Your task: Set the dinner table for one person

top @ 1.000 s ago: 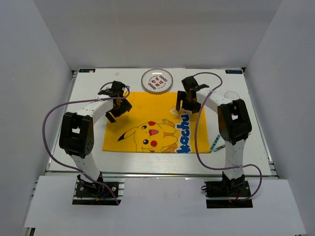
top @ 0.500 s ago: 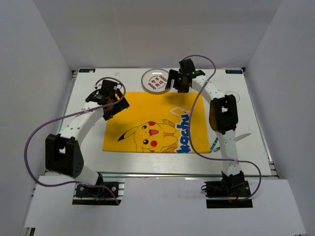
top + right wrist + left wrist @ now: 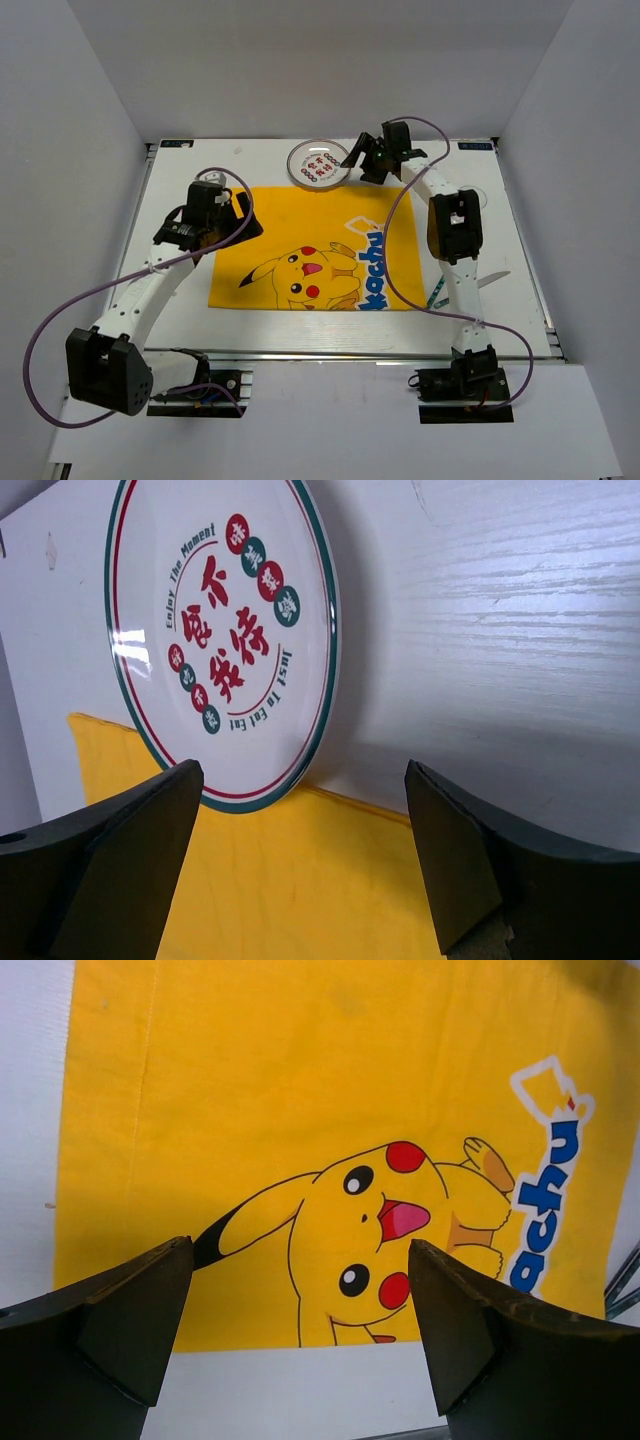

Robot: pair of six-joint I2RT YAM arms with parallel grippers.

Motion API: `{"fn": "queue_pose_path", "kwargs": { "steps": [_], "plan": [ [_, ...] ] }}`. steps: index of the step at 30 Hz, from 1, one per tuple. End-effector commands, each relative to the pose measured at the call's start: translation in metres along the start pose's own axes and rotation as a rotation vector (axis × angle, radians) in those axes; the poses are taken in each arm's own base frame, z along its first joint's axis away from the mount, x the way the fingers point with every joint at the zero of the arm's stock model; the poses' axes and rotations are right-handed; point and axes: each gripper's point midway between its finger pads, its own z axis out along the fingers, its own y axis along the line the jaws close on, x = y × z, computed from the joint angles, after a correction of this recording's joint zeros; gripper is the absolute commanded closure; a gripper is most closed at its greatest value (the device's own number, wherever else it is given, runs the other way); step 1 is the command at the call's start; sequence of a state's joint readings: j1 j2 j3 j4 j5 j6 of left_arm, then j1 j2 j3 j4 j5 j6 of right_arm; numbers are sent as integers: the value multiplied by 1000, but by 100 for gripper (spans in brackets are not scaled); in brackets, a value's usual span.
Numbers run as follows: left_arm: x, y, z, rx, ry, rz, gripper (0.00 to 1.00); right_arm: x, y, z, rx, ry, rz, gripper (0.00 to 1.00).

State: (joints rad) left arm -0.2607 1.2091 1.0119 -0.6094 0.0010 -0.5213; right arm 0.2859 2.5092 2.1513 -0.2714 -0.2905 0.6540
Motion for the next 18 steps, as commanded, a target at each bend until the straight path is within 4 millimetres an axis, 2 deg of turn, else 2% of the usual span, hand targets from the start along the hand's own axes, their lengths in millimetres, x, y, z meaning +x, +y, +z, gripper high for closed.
{"fn": "queue_pose_path", "kwargs": {
  "steps": [1,2,6,10,13,14,16,17,18],
  "plan": [
    [1,-2,0,38,-5,37,2,-4,14,5,-69,-23,24,12],
    [2,-3,1,43,-1,36,2,-10,16,5,-73,-39,22,13],
    [8,-8,2,78,22,36,2,-2,2,31,-70,0,50,16],
    [8,-10,0,91,18,37,2,11,-11,43,-70,14,108,25],
    [10,-11,-1,104,19,37,2,14,-11,51,-78,13,134,41],
    [10,-11,-1,106,18,36,2,17,-13,54,-76,15,144,55],
    [10,-13,-2,115,18,38,2,14,-11,55,-78,6,155,68],
    [10,-13,-2,112,20,38,2,13,-10,54,-77,6,167,82],
    [10,-13,-3,114,17,39,2,13,-9,54,-71,3,169,87]
  ]
}}
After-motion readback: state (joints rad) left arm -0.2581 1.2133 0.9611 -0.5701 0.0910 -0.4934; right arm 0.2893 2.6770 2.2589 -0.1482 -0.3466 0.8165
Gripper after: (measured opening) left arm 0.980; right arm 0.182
